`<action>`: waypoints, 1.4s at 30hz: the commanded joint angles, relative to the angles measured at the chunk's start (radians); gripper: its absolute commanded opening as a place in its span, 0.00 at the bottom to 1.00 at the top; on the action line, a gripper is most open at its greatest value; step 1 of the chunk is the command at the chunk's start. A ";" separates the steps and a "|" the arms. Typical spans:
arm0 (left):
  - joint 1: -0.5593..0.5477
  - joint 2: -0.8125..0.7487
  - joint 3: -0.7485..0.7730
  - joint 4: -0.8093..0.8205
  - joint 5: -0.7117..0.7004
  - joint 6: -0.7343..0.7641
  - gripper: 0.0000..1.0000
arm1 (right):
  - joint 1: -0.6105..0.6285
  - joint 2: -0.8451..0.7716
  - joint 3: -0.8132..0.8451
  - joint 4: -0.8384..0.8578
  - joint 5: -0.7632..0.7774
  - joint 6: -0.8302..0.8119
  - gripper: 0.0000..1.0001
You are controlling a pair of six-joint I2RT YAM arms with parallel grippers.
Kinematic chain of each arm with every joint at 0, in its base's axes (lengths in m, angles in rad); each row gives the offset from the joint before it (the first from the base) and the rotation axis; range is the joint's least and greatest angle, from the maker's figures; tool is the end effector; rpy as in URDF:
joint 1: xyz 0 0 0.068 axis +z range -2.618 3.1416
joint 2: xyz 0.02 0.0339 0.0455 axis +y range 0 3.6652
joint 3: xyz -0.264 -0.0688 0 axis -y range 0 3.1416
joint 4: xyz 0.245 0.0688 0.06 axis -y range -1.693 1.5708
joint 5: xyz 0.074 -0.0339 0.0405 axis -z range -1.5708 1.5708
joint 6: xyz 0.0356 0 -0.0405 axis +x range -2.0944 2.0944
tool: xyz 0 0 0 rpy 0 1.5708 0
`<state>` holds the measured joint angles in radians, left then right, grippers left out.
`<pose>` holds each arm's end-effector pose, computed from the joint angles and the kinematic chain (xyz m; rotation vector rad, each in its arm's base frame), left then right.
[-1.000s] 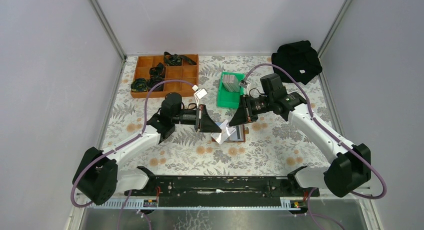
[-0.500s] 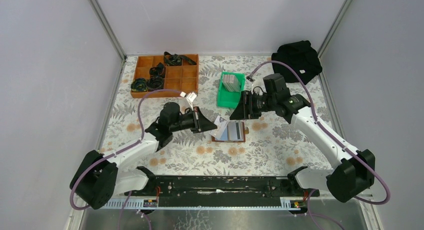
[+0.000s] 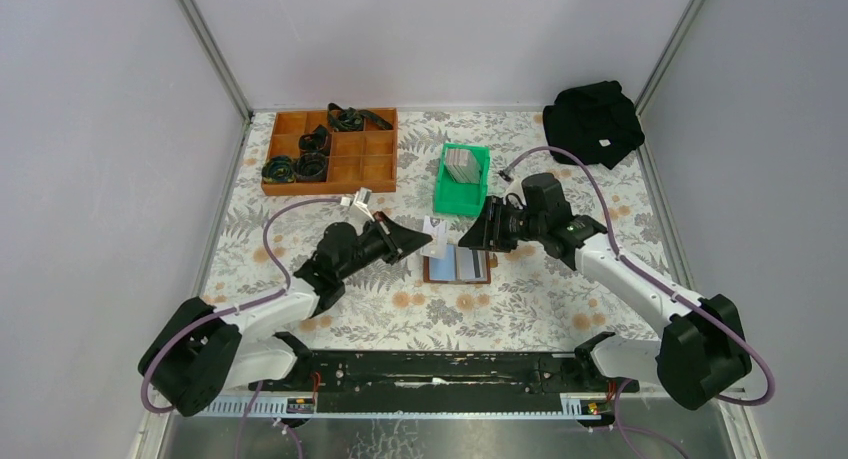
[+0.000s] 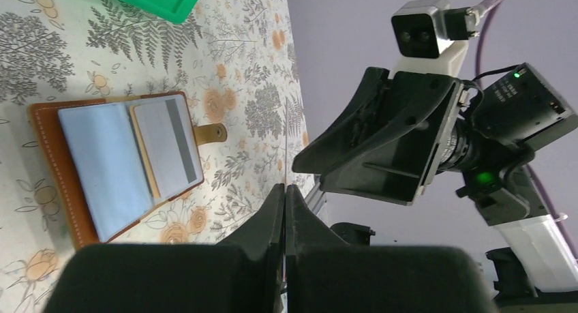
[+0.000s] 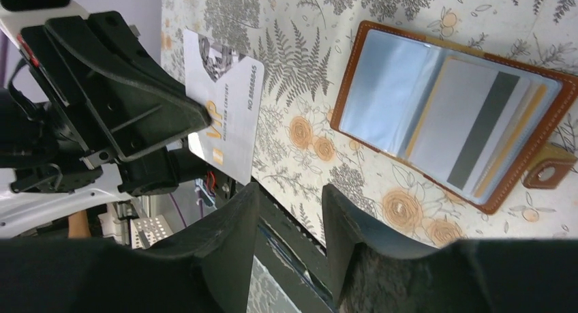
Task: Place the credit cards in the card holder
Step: Pick up the credit card from the storage box.
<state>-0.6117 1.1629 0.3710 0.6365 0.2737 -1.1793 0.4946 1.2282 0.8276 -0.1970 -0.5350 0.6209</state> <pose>0.1885 -0.1440 0.2069 -0.3299 1.9630 -1.4903 0.2262 0.1426 0.2630 -0.1885 2.3269 1.1841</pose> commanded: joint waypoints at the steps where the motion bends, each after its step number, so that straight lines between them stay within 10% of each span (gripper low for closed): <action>1: -0.019 0.044 -0.016 0.184 -0.046 -0.093 0.00 | 0.010 0.014 -0.042 0.236 -0.017 0.111 0.45; 29: -0.023 0.189 -0.016 0.359 -0.024 -0.191 0.00 | 0.010 0.148 -0.072 0.469 -0.095 0.241 0.36; 42: -0.024 0.248 -0.017 0.427 -0.003 -0.234 0.00 | 0.011 0.178 -0.093 0.559 -0.137 0.298 0.09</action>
<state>-0.6258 1.3876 0.3408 0.9390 0.2440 -1.3872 0.4892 1.3991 0.7311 0.2668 -0.6018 0.8883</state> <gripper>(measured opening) 0.011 0.136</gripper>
